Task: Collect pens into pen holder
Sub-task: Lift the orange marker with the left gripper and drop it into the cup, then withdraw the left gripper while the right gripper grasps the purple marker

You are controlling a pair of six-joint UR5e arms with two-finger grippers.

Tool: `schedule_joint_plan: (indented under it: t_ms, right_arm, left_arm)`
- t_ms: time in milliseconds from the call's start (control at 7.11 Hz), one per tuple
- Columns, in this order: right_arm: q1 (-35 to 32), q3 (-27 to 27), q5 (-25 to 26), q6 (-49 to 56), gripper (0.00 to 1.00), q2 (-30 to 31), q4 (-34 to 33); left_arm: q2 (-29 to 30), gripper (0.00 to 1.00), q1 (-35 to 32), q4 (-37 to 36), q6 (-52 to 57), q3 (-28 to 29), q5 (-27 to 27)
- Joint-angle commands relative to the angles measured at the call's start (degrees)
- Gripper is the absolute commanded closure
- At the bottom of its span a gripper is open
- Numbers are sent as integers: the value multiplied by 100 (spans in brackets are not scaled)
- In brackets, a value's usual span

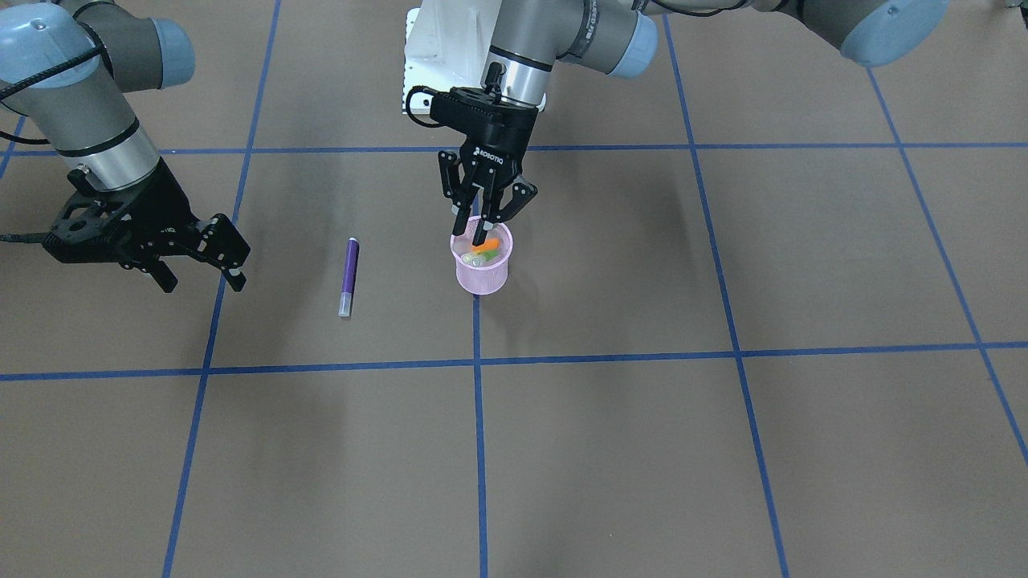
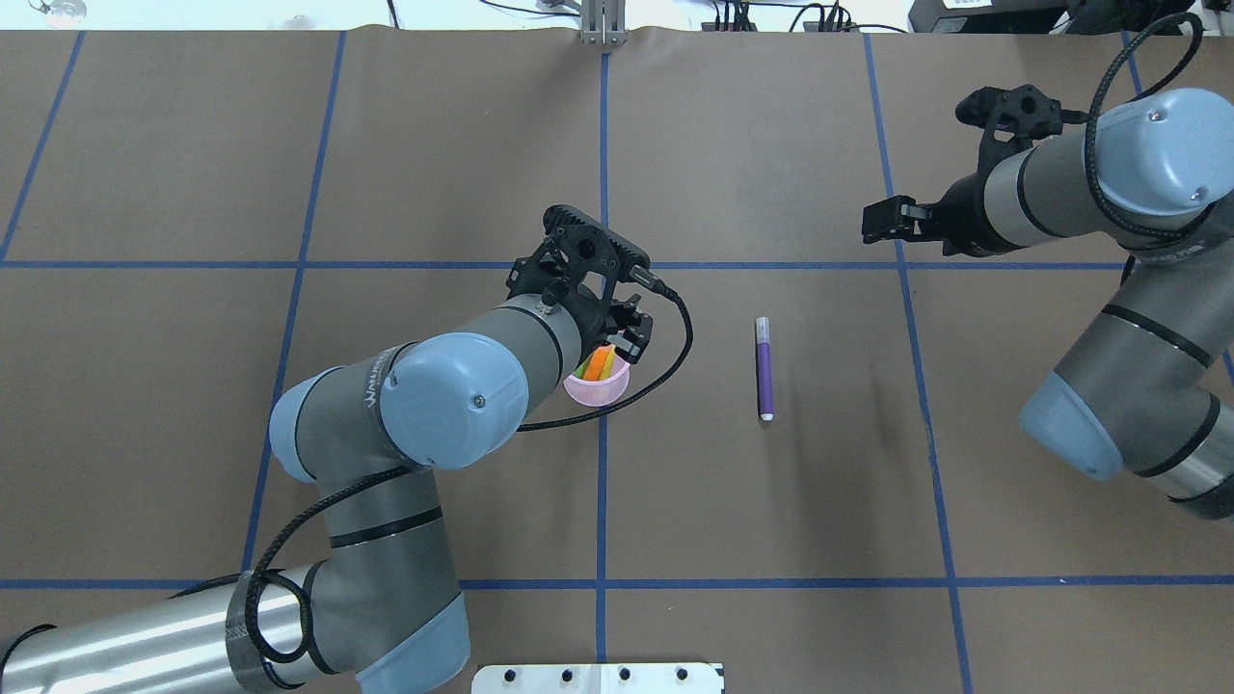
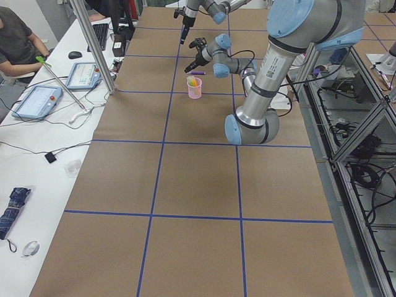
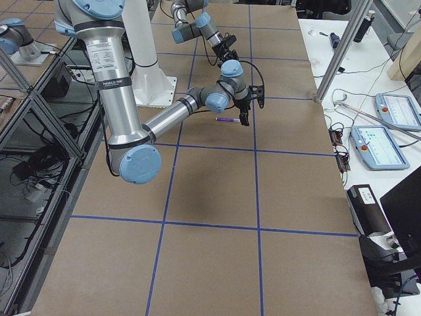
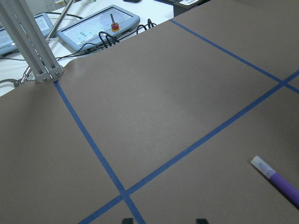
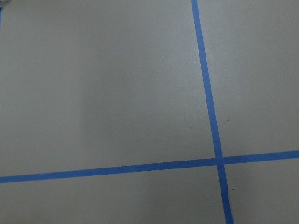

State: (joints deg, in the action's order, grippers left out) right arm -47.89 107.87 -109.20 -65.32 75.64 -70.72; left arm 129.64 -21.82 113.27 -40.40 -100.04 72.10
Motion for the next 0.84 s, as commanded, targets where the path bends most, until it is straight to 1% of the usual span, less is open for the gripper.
schedule_joint_plan:
  t_ms: [0,141,281,422,562,703]
  right_arm:
    - [374,-222,4,-190,0,-346,-3]
    - [733,-258,13,-800,0,-479,-12]
    - [902,-467,56,-1007,0,-698,-30]
    - [1017,-904,22,-922,0,-978,-91]
    - [1027,-1308,-48,-747,0,-1233,-100]
    - [1018,-1373,-240,-388,1,-1288,-370]
  left_arm:
    - [-96,1,-173,-15,-694,-252,-3]
    - [-392,2,-531,2,-1106,-435,188]
    - [-761,2,-1082,-41,-1423,-498,1060]
    - [-1208,2,-1601,-68,-1461,-516,1983]
    - [-1543,2,-1972,-68,-1349,-516,2479]
    - [-1625,2,-2124,-77,-1043,-534,2667]
